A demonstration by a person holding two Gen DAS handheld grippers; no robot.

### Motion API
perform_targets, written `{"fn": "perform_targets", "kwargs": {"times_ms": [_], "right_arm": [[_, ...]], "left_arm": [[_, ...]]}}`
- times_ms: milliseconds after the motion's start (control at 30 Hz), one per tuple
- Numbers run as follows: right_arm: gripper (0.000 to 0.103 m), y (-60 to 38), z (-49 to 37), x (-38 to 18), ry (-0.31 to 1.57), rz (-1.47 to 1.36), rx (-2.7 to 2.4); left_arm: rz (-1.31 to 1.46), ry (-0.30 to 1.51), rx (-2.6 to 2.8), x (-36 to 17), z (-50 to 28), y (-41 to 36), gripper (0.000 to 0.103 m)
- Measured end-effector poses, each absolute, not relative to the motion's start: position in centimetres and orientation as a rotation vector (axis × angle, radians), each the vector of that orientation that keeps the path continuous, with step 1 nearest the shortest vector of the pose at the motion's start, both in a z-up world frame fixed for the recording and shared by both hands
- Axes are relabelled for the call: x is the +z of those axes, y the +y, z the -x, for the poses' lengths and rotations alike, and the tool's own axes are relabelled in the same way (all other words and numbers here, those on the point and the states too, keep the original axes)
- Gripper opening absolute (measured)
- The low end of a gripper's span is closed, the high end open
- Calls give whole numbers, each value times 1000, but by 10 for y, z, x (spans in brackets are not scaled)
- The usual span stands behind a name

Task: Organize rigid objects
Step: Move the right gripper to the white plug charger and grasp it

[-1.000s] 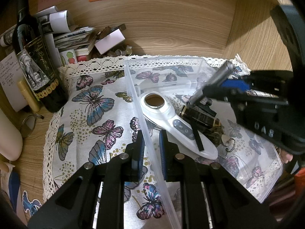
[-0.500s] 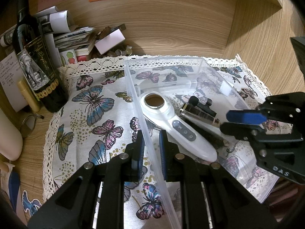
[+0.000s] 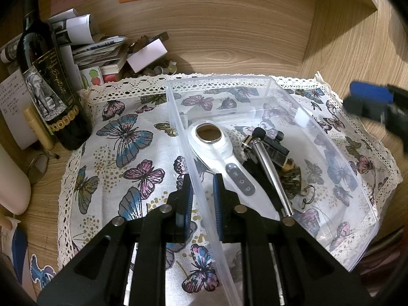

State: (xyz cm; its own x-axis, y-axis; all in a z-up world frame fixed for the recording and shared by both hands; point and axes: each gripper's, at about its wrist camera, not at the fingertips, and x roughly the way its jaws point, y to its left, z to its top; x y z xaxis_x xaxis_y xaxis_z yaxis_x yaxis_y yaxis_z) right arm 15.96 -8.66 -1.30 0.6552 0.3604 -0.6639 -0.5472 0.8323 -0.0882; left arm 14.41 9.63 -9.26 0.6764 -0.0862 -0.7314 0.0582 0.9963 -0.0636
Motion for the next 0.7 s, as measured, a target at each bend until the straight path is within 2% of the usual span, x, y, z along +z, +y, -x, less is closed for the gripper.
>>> {"fn": "perform_targets", "kwargs": {"times_ms": [300,700], "right_arm": [[65,-132,-217,-8,679,141,332],[65,-144,-286,-91,918,78,277]], "left_arm": [[35,824,-81,-93,-144,96,15],[34,825,-81,-93,-144,96,15]]}}
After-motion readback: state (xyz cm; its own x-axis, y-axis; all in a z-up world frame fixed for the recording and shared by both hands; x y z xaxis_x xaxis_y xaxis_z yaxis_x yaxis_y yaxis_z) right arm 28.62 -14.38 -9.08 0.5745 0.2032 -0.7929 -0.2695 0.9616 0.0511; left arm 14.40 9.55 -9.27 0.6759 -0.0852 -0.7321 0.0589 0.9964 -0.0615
